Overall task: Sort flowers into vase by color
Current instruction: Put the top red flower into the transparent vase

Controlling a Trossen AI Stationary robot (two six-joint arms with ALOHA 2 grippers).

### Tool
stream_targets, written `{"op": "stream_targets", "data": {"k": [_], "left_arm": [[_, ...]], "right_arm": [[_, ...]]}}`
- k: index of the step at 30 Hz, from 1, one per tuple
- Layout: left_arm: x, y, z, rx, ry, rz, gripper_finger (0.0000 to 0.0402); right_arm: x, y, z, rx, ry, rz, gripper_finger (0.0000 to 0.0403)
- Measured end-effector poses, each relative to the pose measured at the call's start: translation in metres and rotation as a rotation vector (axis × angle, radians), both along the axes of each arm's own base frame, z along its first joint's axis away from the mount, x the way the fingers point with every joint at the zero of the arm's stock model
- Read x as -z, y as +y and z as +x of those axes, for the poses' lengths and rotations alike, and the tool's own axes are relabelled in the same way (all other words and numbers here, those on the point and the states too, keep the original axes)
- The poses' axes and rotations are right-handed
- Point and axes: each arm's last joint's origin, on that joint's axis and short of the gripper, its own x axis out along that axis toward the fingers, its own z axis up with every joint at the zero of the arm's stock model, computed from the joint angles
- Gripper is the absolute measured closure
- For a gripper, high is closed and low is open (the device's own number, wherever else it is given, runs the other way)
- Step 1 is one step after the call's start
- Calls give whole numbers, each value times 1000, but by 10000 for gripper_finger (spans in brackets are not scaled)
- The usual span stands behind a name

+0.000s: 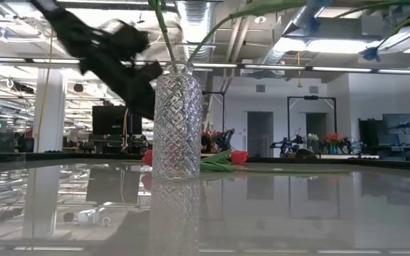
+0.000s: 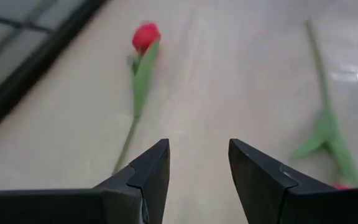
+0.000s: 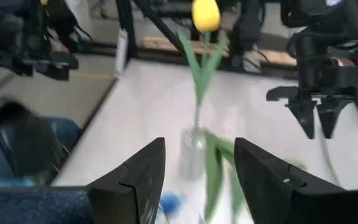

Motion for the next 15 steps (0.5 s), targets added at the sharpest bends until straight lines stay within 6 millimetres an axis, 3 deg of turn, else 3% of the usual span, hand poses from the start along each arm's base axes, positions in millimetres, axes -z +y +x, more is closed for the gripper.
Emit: {"op": "stream_targets", "data": {"k": [4,8,15], "left_arm": [[14,38,27,45,165,-77,248],[28,69,55,71,259,-94,248],[45,95,79,133,439,-127,248]], "right_arm": [[5,-2,-12,52,79,-45,187],[21,3,-13,56,103,-63,187],[65,9,-26,30,146,-77,187]]}}
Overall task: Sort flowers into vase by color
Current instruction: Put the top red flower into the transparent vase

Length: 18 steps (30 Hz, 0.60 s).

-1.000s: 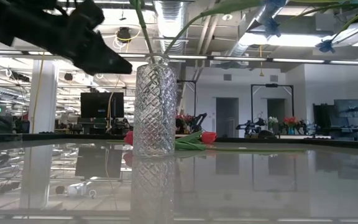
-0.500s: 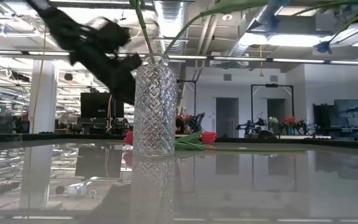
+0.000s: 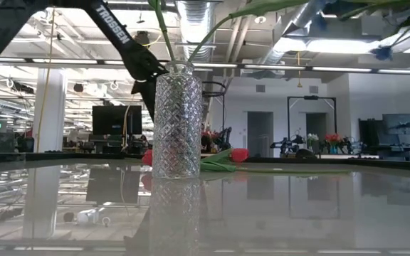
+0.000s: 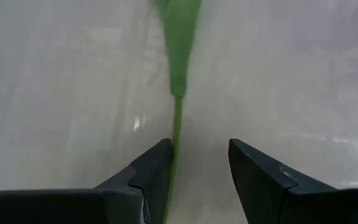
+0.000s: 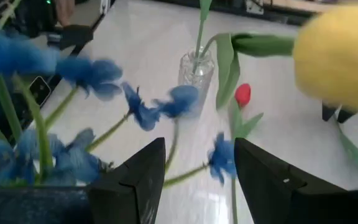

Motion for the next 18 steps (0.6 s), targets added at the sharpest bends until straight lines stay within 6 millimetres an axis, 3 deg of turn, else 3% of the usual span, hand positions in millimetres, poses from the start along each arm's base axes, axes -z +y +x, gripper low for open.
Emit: {"op": "stream_targets", "data": {"k": [8,12,18], "left_arm": [[-5,7,2,5,15,62,248],[-13,6,2,38,-4,93,249],[-8,10,-6,34,58,85,249]], "right_arm": [[35,-5,-13,-46,-219,-59,187],[57,-11,-15,-52,-276,-108,187],[81,-24,-13,10,-326,-84,187]]}}
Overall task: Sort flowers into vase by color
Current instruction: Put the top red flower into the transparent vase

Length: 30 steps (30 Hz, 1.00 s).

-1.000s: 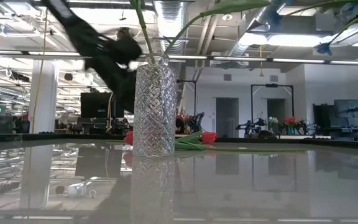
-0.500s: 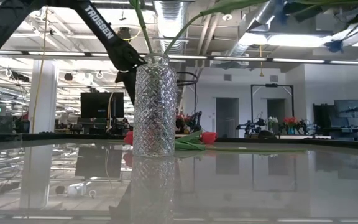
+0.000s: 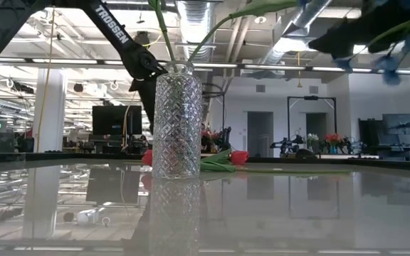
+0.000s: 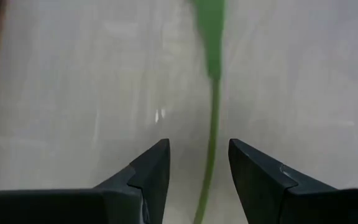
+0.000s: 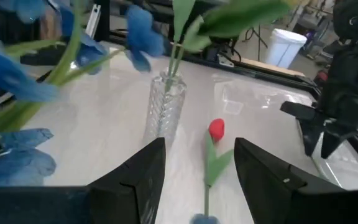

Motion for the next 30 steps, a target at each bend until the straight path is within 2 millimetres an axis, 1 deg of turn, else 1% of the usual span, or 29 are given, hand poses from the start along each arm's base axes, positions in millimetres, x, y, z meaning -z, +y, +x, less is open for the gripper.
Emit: {"op": "stream_targets", "data": {"k": [4,6,9,11,14,18,19,23,25,27,30], "left_arm": [[8,1,-4,-22,49,-48,249],[10,-1,-7,-23,78,-71,249],[13,-2,-7,-38,96,-67,249],[14,-3,-6,-60,101,-71,257],[15,-4,-5,-85,100,-83,294],[14,-5,-3,-126,99,-108,379],[13,-4,-3,-136,96,-117,390],[10,-5,-2,-154,75,-146,398],[4,-7,-1,-156,29,-177,400],[-9,-11,2,-144,-46,-200,401],[-44,-14,9,-107,-253,-162,401]], "right_arm": [[13,-8,1,40,-30,13,187],[20,-12,2,56,-13,17,187],[24,-16,4,68,20,45,187],[26,-17,5,64,26,70,187],[28,-18,8,59,44,109,187],[31,-16,9,27,63,166,187],[31,-15,9,11,72,179,187],[33,-10,8,-65,104,207,187],[35,-7,7,-84,121,206,187],[35,-5,7,-96,123,205,187],[35,-4,6,-106,123,199,187]]}}
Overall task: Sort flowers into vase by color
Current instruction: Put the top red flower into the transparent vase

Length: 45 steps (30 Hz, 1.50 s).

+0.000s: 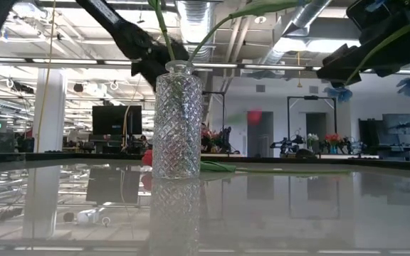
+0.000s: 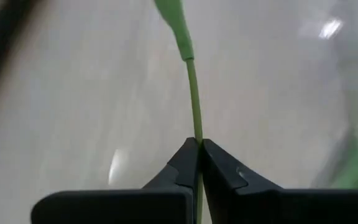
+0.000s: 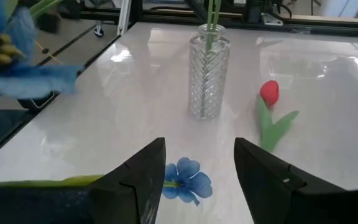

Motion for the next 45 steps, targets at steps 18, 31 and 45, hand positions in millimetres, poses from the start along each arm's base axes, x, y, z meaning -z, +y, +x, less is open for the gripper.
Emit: {"op": "stream_targets", "data": {"k": [18,31,45], "left_arm": [[-104,-96,-49,1,-1337,201,401],[-94,-173,-40,227,-1425,67,401],[-75,-218,-27,211,-1226,-36,401]], "right_arm": [[-1,-9,3,-22,-34,-92,187],[-2,-11,3,-4,-32,-77,187],[-3,-11,4,-3,-52,-72,187]]}}
